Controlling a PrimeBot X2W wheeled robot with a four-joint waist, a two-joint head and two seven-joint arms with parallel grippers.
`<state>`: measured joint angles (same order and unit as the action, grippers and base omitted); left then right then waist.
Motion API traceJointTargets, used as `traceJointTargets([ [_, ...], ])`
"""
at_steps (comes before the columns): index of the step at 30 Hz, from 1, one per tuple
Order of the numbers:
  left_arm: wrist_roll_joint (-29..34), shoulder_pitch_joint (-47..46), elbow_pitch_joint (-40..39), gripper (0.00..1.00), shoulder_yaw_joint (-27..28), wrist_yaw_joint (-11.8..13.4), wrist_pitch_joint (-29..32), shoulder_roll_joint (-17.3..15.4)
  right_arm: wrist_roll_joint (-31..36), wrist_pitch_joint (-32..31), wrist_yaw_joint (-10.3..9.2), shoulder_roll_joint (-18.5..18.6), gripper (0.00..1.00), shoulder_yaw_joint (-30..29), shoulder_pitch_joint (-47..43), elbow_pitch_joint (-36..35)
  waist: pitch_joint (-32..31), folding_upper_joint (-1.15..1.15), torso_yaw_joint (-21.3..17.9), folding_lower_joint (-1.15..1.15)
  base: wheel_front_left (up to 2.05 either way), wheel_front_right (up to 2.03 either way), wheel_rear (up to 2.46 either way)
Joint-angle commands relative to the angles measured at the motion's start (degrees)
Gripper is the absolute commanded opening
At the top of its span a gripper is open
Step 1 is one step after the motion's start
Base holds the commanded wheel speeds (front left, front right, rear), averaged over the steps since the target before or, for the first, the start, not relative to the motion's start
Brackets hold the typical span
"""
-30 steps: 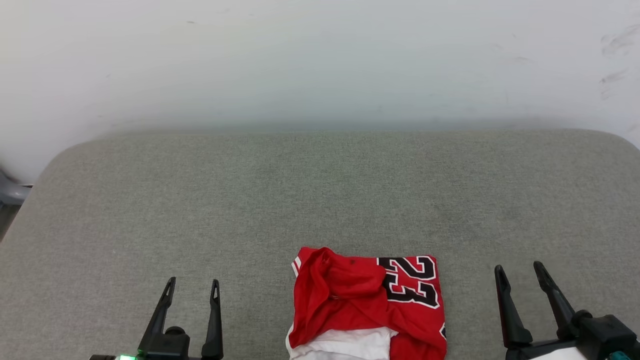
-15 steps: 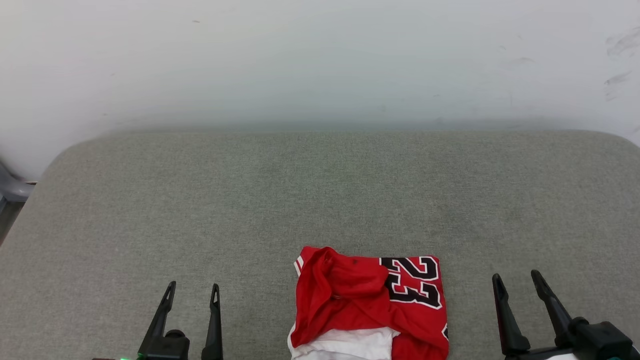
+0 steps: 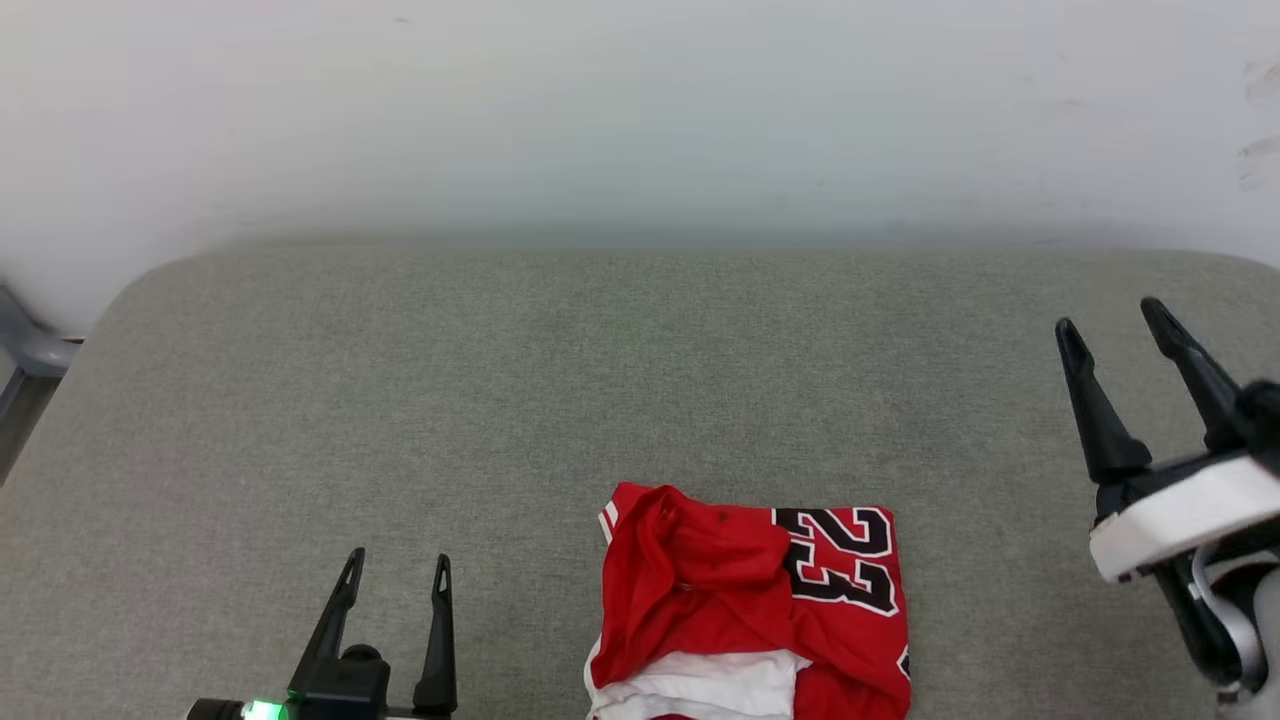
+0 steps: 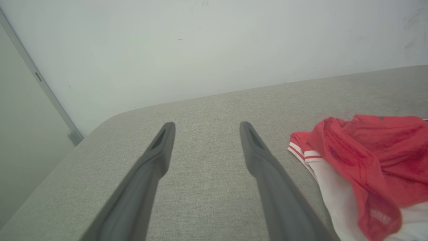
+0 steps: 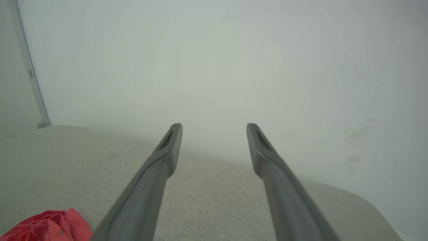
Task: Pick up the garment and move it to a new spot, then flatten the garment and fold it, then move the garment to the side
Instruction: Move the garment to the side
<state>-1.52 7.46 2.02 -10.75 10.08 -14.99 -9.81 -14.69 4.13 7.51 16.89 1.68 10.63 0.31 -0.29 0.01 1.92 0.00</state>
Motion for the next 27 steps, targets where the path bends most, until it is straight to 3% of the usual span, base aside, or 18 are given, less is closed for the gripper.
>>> traceJointTargets([
  [1,0.4,-0.8,0.1,1.0,-0.1,-0.2,-0.3,0.2,-1.8,-1.9,-0.05,1.0,1.0,1.0,1.8,0.8,0.3,-0.01,0.3,0.0,0.0,0.0,0.0],
  [9,0.4,-2.3,0.0,1.0,-0.5,-0.3,-0.3,0.8,-17.5,-23.6,-0.05,10.0,1.0,11.3,11.3,5.1,2.9,-0.01,1.6,0.0,0.0,0.0,0.0],
  [16,0.7,-3.8,0.2,1.0,-1.0,-0.4,-0.3,1.6,-28.1,-41.9,-0.05,12.8,1.0,17.8,12.1,8.9,5.0,-0.01,3.0,0.0,0.0,0.0,0.0],
  [22,0.9,-5.4,0.3,1.0,-1.6,-0.7,-0.3,2.0,-33.7,-49.7,-0.05,12.2,1.0,20.6,9.7,11.9,6.9,-0.01,4.6,0.0,0.0,0.0,0.0],
  [27,1.0,-6.6,0.5,1.0,-1.9,-0.7,-0.3,2.3,-35.5,-49.8,-0.05,10.5,1.0,21.3,8.8,13.9,8.8,-0.01,5.9,0.0,0.0,0.0,0.0],
])
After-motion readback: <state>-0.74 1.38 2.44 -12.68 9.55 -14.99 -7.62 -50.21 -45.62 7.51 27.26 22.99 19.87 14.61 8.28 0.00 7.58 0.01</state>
